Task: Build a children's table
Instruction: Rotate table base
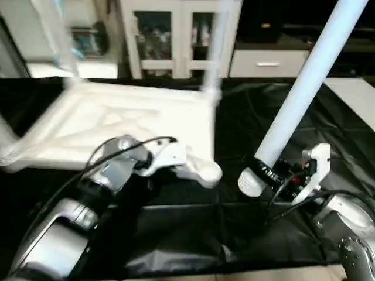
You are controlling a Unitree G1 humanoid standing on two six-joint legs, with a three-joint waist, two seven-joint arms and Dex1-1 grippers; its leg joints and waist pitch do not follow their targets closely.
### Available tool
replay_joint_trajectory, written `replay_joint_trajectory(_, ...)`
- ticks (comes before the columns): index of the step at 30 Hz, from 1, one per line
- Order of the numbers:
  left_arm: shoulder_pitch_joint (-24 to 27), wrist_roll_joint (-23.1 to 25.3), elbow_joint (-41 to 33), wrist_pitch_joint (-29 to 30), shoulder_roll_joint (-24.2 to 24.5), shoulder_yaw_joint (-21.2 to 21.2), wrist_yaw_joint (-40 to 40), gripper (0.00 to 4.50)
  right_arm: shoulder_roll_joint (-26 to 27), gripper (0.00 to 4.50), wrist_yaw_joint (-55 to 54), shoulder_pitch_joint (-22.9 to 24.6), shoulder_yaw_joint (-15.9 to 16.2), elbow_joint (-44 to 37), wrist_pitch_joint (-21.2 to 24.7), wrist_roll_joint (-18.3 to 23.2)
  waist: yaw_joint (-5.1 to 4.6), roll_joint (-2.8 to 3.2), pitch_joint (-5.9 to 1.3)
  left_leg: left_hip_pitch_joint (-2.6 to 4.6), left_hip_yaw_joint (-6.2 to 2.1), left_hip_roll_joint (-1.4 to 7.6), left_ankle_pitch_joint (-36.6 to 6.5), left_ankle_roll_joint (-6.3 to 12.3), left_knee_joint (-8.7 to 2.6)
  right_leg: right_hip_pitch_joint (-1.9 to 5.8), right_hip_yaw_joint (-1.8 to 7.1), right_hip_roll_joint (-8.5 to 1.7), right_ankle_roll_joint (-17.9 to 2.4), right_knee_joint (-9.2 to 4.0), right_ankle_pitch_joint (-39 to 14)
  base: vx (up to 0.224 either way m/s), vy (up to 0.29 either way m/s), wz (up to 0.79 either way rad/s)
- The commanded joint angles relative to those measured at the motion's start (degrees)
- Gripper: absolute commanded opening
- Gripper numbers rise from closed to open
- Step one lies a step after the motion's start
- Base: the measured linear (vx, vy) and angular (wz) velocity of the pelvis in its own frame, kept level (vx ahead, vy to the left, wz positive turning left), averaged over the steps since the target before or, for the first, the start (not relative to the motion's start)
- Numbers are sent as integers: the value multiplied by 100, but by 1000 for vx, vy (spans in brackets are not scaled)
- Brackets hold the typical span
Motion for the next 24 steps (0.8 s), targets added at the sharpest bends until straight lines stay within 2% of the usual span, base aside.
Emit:
replay_joint_trajectory(1,372,193,156,744,79,207,463,27,-62,188,52,-137,-37,24,-49,-12,93,-112,-188,-89,-198,338,-1573,190,-428,209,289,-513,-650,-623,-2477,0,0,0)
replay_joint_trajectory(3,519,135,-162,954,-4,264,464,27,-66,188,54,-155,-37,35,-45,-13,96,-116,-183,-63,-183,334,-1607,216,-416,182,300,-510,-675,-644,-2508,0,0,0)
replay_joint_trajectory(5,652,96,-388,1000,-47,248,489,27,-65,188,50,-162,-31,34,-42,-15,118,-96,-192,-31,-166,356,-1531,254,-411,152,316,-496,-776,-634,-2262,0,0,0)
replay_joint_trajectory(8,958,-239,-863,422,-101,119,175,21,-47,188,29,-170,-20,31,-28,-15,149,-107,-210,-51,-152,369,-1338,321,-407,174,326,-478,-923,-574,-1661,0,0,0)
replay_joint_trajectory(9,1148,-504,-1188,4,-76,-22,-153,18,-16,188,-20,-194,-22,24,4,2,160,-118,-218,-52,-154,376,-1290,336,-406,186,325,-487,-954,-561,-1573,0,0,0)
replay_joint_trajectory(10,1148,-504,-1188,4,-76,-22,-153,18,-16,188,-20,-194,-22,24,4,2,190,-107,-220,-54,-166,387,-1269,349,-407,191,328,-514,-984,-558,-1539,0,0,0)
replay_joint_trajectory(12,1378,-723,-1573,-507,8,-242,-459,8,41,188,-105,-261,-30,-11,95,69,219,-96,-241,-32,-123,379,-1077,380,-380,170,336,-475,-1047,-515,-1171,26,-5,2)
replay_joint_trajectory(13,1491,-778,-1751,-596,45,-327,-577,8,72,188,-152,-318,-33,-42,192,145,246,-110,-262,-17,-114,389,-882,419,-362,177,340,-465,-1106,-470,-824,63,-5,5)
replay_joint_trajectory(14,1655,-679,-1961,-408,68,-409,-535,4,106,188,-173,-421,12,-116,401,303,267,-85,-281,-7,-113,406,-576,480,-348,191,337,-453,-1233,-390,-304,63,-5,5)
replay_joint_trajectory(16,1705,-610,-2024,-322,83,-442,-504,1,98,188,-135,-455,47,-147,475,363,338,-77,-295,40,-88,401,-256,594,-300,176,334,-429,-1365,-326,279,31,0,2)
replay_joint_trajectory(17,1720,-595,-2025,-299,70,-445,-477,1,70,188,-43,-485,99,-165,528,409,369,-82,-283,62,-58,388,-239,638,-290,161,342,-420,-1417,-320,396,0,0,0)
replay_joint_trajectory(18,1744,-606,-2030,-289,45,-432,-454,1,40,188,35,-525,149,-167,570,432,375,-100,-266,49,-50,383,-259,653,-293,167,347,-420,-1416,-326,374,0,0,0)
replay_joint_trajectory(19,1769,-621,-2040,-263,19,-413,-430,1,15,188,110,-564,188,-168,626,476,383,-108,-258,5,-65,383,-313,634,-307,217,346,-442,-1383,-325,247,0,0,0)
replay_joint_trajectory(20,1805,-631,-2068,-270,15,-408,-404,1,-4,188,212,-610,215,-170,738,596,378,-112,-247,-6,-78,384,-406,592,-323,233,341,-450,-1315,-344,40,0,0,0)
replay_joint_trajectory(21,1842,-655,-2115,-274,24,-412,-412,1,-23,188,278,-651,233,-160,815,665,380,-108,-242,-6,-81,386,-476,558,-329,228,338,-452,-1278,-360,-97,0,0,0)
replay_joint_trajectory(22,1876,-684,-2166,-258,26,-417,-430,1,-51,188,341,-702,252,-142,901,726,368,-136,-227,-7,-87,387,-601,485,-347,236,340,-458,-1209,-377,-337,0,0,0)
replay_joint_trajectory(23,1895,-714,-2204,-257,28,-424,-443,1,-84,188,384,-749,275,-116,953,736,359,-136,-212,2,-86,391,-708,419,-357,222,344,-458,-1149,-405,-565,0,0,0)
replay_joint_trajectory(24,1898,-707,-2226,-271,17,-430,-410,1,-146,188,464,-808,349,-66,958,656,347,-172,-196,-5,-77,385,-732,402,-358,213,348,-455,-1110,-424,-646,0,0,0)
